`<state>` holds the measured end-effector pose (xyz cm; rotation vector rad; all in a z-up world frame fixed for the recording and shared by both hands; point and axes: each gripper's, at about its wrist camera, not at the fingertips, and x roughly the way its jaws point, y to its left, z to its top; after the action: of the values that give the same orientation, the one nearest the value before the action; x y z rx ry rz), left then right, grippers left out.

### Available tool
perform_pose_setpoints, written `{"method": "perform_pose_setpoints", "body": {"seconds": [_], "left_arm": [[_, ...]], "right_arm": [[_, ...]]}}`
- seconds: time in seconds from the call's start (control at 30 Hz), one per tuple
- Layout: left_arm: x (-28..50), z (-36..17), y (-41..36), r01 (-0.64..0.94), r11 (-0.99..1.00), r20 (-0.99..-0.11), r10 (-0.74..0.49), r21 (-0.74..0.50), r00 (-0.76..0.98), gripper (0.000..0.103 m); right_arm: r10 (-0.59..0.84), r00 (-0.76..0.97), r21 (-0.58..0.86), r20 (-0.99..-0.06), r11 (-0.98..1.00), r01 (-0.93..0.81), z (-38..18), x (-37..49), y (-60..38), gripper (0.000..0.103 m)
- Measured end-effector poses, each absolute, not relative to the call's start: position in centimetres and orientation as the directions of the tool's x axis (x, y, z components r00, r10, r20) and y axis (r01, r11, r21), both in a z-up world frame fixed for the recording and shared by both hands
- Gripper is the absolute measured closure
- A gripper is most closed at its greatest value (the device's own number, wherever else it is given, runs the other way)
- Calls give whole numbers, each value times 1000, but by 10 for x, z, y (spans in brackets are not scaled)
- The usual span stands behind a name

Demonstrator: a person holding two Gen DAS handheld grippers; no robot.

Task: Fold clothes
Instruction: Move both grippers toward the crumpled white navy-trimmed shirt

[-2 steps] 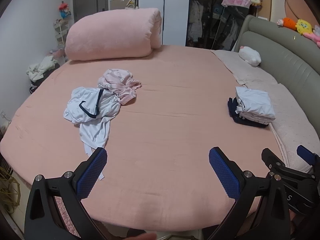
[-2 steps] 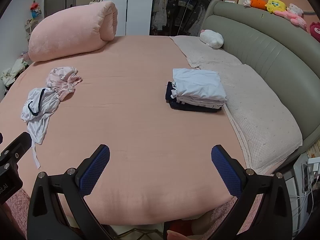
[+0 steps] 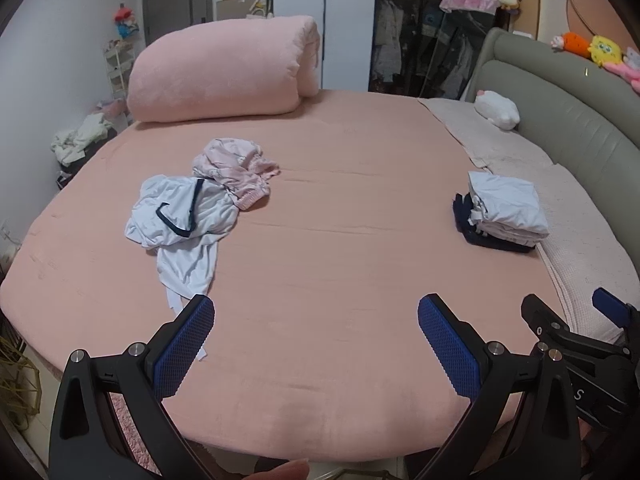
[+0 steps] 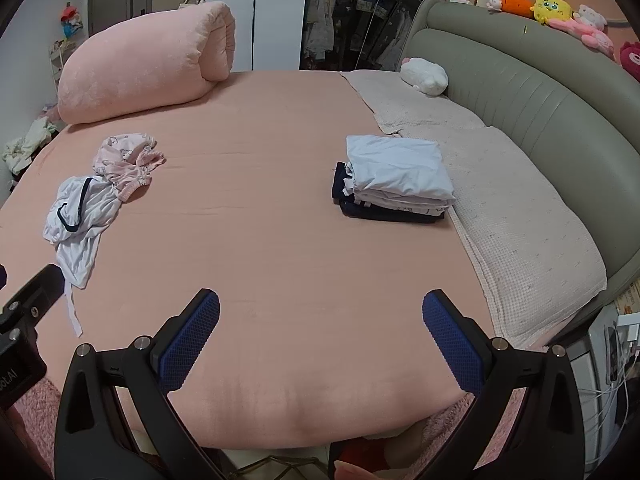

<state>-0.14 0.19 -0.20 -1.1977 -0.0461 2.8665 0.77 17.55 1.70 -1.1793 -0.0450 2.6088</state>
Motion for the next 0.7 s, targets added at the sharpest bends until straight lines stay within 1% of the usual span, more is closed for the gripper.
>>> {"method": "perform_pose_setpoints", "body": {"seconds": [0.27, 0.5, 0.53, 0.57, 0.6, 0.63, 0.67, 0.7], "left_arm": [[-7, -12, 6, -17, -997, -755, 65, -71, -653, 0], [-21, -45, -31, 62, -986, -792, 87, -156, -605, 0], [-24, -49, -39, 85, -983, -795, 81, -164, -601, 0], [-26, -52, -47, 113, -981, -797, 60, -159, -601, 1], [-30, -55, -55, 143, -980, -796, 24, -139, -605, 2], [-33, -59, -64, 171, -979, -794, -14, -114, -608, 5], [-38, -63, -75, 198, -975, -797, -41, -99, -602, 13], [-45, -69, -88, 223, -970, -805, -59, -93, -591, 19]], "right_arm": [[216, -654, -137, -725, -976, -170, 8, 3, 170, 0], [162, -669, -127, -725, -987, -101, -3, -10, 160, 0], [140, -663, -112, -735, -990, -84, -7, -16, 157, 3], [102, -648, -85, -755, -995, -57, -12, -26, 153, 11], [60, -630, -58, -774, -998, -24, -17, -36, 147, 15], [30, -612, -44, -790, -999, 9, -22, -46, 140, 26], [9, -598, -42, -801, -998, 41, -27, -55, 132, 36], [-12, -587, -39, -810, -997, 74, -31, -63, 124, 39]]}}
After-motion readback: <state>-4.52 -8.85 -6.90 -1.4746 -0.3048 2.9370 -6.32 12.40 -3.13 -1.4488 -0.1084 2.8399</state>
